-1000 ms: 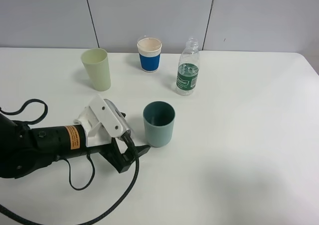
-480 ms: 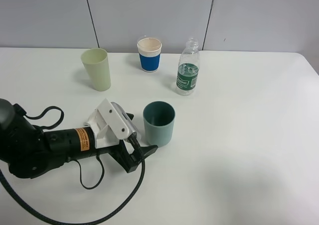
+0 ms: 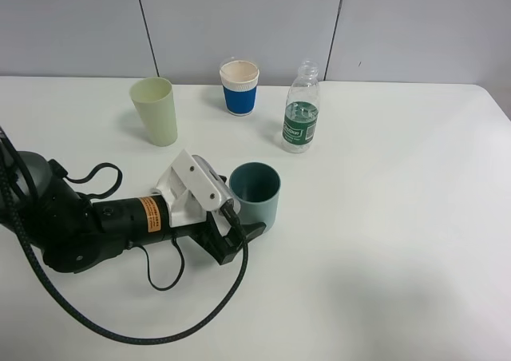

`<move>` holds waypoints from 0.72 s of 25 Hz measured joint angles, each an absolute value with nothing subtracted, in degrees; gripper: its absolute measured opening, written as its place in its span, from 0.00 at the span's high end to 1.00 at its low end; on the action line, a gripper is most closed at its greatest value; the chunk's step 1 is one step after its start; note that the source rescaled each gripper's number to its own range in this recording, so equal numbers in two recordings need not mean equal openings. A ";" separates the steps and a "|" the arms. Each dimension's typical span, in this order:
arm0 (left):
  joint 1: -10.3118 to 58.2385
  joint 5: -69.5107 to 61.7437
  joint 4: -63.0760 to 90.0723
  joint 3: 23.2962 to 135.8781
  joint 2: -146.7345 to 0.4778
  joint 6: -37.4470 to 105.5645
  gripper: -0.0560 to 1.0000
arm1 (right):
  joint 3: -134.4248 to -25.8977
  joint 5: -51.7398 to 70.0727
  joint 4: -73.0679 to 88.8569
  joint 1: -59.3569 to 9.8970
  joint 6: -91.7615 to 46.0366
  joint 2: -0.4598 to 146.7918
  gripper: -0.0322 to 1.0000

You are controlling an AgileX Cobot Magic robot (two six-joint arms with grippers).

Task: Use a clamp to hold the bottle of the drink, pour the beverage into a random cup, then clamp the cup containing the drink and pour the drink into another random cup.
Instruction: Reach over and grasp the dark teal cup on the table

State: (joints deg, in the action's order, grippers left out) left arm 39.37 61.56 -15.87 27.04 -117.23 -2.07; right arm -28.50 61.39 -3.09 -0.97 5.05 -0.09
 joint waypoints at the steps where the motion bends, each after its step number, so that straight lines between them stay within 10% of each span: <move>1: 39.37 61.56 -16.68 27.48 -117.40 -2.46 0.00 | -28.50 61.39 -3.09 -0.97 5.05 -0.09 0.00; 16: 39.37 61.71 -23.25 30.61 -119.36 -3.50 0.00 | -28.50 61.39 -3.09 -0.97 5.05 -0.09 0.00; 18: 39.37 61.71 -23.31 30.61 -119.36 -3.55 0.13 | -28.50 61.39 -3.09 -0.97 5.05 -0.09 0.00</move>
